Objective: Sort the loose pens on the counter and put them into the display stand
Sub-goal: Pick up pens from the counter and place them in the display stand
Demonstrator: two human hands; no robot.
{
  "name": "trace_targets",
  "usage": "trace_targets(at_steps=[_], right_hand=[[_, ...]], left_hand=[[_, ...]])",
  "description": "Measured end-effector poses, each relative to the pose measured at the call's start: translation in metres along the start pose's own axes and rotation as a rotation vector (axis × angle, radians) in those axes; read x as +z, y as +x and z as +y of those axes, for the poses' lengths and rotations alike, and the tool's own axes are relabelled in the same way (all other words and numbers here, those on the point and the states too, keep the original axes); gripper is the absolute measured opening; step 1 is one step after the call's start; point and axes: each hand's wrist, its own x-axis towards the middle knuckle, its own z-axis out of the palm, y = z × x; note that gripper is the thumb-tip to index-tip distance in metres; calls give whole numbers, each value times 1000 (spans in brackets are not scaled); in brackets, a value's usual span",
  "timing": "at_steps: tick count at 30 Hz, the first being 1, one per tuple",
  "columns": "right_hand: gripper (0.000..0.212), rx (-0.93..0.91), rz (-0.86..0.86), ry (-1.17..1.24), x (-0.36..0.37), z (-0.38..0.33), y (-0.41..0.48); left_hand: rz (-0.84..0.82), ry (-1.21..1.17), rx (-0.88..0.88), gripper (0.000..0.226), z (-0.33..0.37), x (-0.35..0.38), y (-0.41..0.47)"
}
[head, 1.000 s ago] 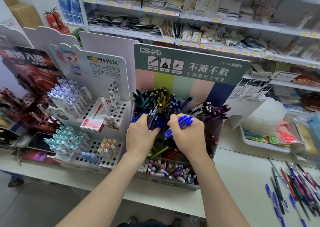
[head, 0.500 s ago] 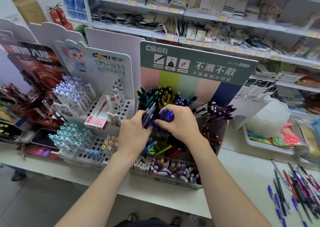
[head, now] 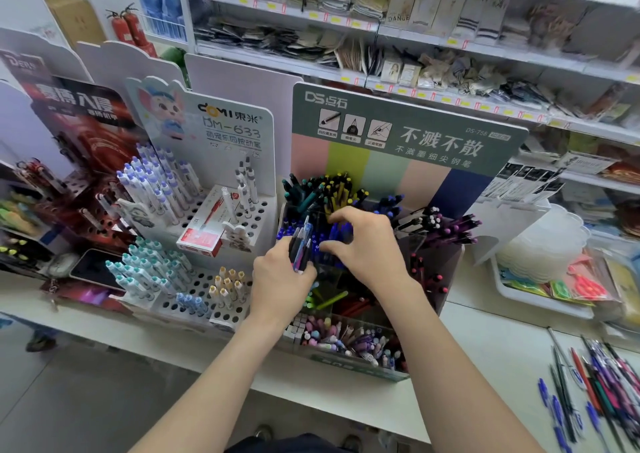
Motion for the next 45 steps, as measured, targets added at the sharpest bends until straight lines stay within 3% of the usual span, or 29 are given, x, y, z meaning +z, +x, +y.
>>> trace_targets(at_steps=[5,8,11,15,17,21,23,26,28,31,34,37,41,45], right_hand=[[33,-64,-92,-178,13,-3,-10],[27,-113,6,-389,15,2,-12],[23,-158,-21,-353,14,3,-14],[24,-169,-14,-379,15,3,-17],[28,-210,-58,-350,16,1,-21],[24,-209,62,-285,20,13,-26],[24,-286,31,-303,23,15,-29],[21,-205,114,-319,13,8,-32],[21,-99,206,-136,2,3,-37],[34,141,87,317,-13,-14,-47],[25,273,18,522,-25,-24,-59],[17,417,-25,885,-34,-24,-71],[15,471,-104,978,-42,-7,-80],[17,545,-102,1098,-55,8,-86]], left_hand=[[26,-52,0,22,2,0,0],[64,-111,-2,22,3,-5,-1],[-25,-167,-50,23,3,-8,2],[-194,-455,-219,24,7,-8,-1],[-218,-568,-270,24,8,-7,-3],[-234,-666,-345,22,6,-6,-2],[-236,-713,-376,16,7,-6,0],[-286,-874,-429,20,14,-5,-2],[-332,-916,-419,19,22,-5,-3],[-402,-885,-329,9,31,-4,-7],[-497,-903,-277,7,41,-1,-14],[-683,-986,-285,8,46,-1,-17],[-828,-1006,-253,17,54,2,-23],[-852,-956,-317,43,64,3,-30]])
